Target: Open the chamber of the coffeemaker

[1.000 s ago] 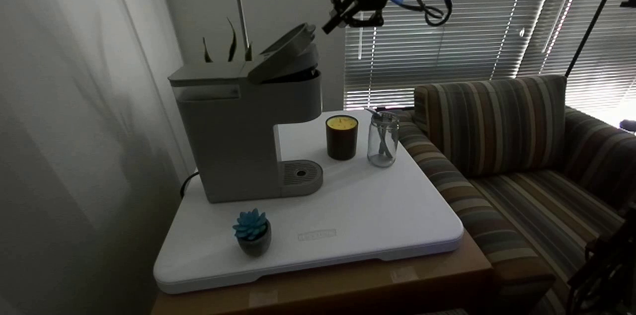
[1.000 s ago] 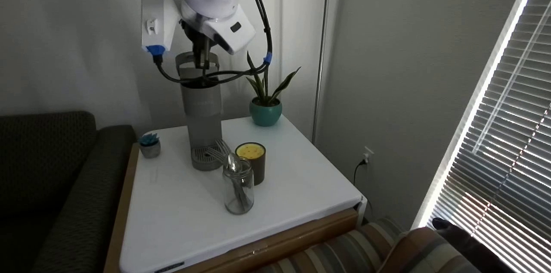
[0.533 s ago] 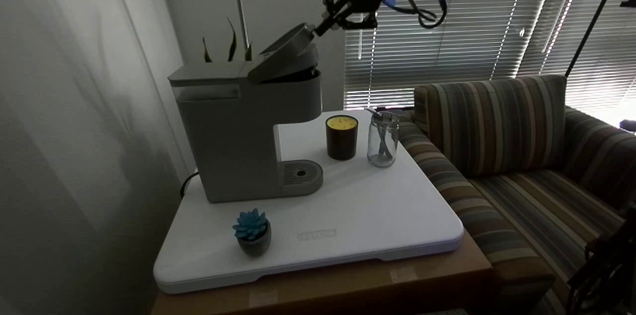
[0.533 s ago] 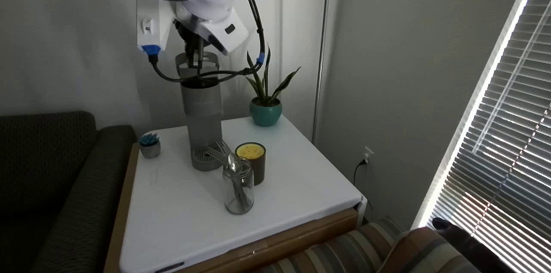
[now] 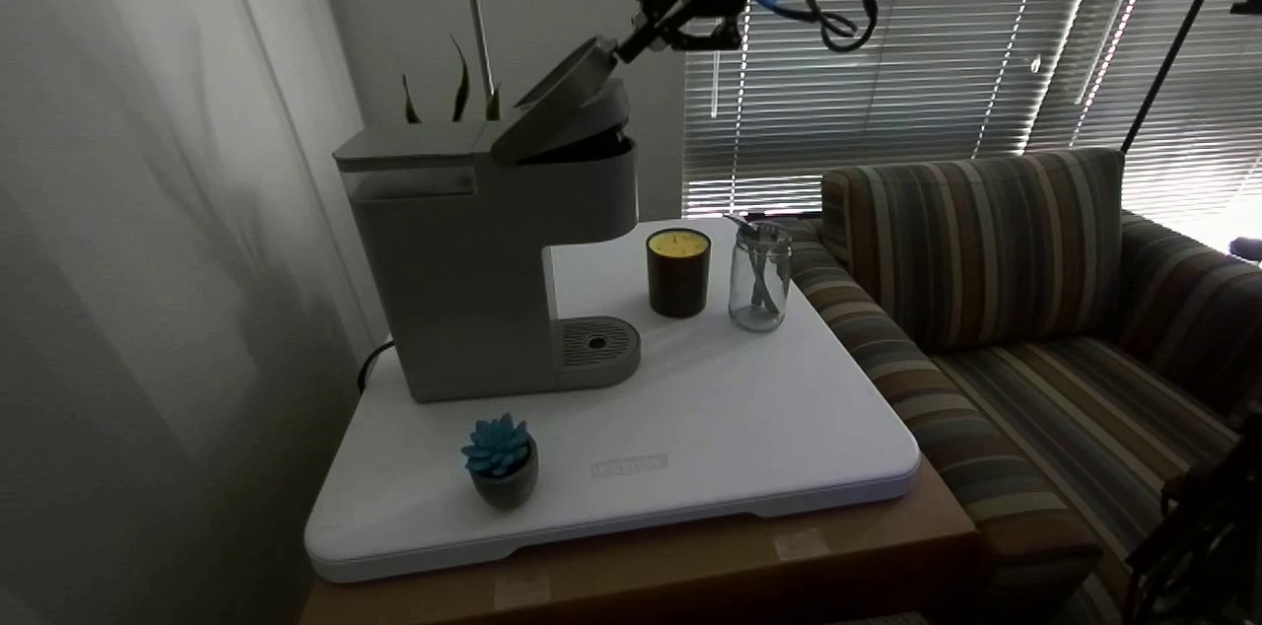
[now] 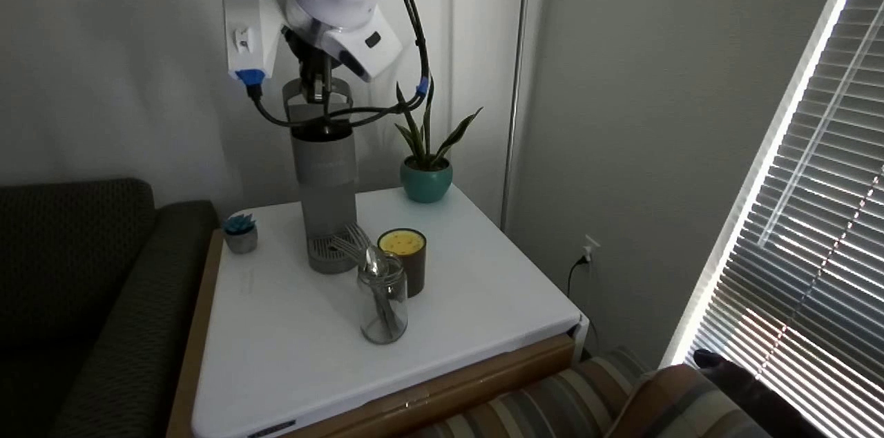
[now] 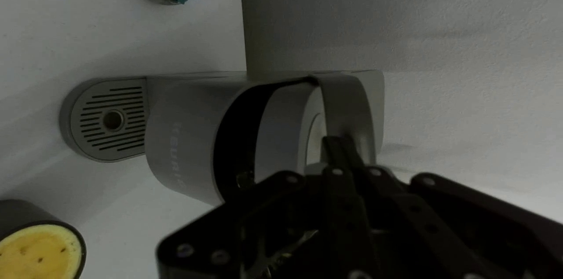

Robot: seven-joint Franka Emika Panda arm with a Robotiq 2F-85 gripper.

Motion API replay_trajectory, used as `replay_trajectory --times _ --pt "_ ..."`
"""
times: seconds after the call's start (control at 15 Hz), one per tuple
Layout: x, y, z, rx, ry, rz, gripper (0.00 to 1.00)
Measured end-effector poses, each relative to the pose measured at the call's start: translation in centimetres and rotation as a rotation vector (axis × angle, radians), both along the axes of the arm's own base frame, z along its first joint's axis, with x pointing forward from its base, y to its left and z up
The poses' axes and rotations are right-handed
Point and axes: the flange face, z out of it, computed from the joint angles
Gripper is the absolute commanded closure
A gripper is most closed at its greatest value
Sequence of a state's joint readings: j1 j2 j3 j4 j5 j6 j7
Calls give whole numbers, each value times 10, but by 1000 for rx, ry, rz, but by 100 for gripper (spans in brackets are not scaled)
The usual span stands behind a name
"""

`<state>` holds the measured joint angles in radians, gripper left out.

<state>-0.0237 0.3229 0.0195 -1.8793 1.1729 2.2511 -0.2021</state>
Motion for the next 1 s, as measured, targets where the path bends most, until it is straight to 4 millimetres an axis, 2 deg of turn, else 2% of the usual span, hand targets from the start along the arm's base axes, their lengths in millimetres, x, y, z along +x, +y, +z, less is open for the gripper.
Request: replay_trajectory --times 1.0 --pt "13 4 6 12 -27 34 100"
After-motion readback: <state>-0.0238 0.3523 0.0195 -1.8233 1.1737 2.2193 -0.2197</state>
